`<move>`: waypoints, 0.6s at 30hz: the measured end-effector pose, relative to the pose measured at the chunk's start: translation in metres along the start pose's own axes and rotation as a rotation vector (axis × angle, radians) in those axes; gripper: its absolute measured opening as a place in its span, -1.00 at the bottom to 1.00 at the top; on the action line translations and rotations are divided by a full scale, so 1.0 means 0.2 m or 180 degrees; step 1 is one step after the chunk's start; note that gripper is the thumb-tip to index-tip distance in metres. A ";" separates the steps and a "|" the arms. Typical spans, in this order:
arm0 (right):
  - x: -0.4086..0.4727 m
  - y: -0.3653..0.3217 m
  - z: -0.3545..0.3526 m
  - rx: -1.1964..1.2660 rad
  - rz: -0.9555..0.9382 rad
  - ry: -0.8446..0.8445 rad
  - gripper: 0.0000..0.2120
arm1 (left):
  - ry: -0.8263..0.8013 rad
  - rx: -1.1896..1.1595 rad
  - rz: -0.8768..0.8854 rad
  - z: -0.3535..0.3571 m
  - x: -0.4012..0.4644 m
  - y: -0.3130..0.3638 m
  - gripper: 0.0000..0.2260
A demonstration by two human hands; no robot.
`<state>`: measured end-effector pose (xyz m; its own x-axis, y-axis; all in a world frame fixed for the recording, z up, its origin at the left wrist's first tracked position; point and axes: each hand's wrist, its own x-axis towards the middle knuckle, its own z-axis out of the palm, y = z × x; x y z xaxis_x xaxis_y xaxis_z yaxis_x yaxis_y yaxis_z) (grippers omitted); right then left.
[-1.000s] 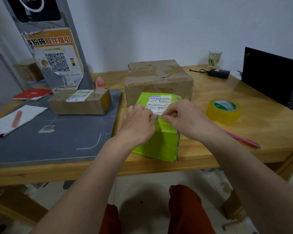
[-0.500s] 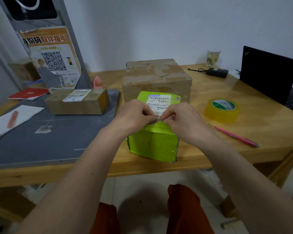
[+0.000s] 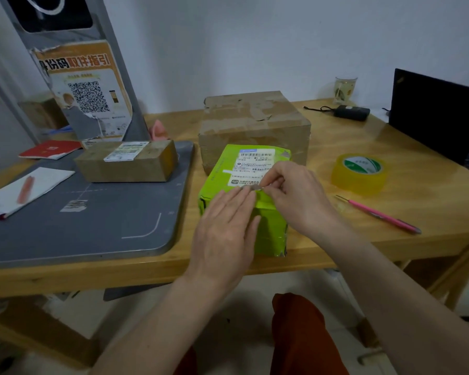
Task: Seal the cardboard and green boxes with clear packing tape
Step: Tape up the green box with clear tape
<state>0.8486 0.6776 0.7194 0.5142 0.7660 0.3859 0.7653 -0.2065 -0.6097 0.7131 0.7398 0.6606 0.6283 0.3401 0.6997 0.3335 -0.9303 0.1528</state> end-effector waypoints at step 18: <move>0.01 0.13 0.01 0.1560 0.0530 0.1014 -0.77 | -0.1140 0.0646 -0.0380 -0.09 0.18 0.13 -0.37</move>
<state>0.8694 0.6758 0.7027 0.7602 0.5119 0.4001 0.4361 0.0544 -0.8982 0.7317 0.7259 0.7018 0.7694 0.5032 0.3935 0.5277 -0.8478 0.0524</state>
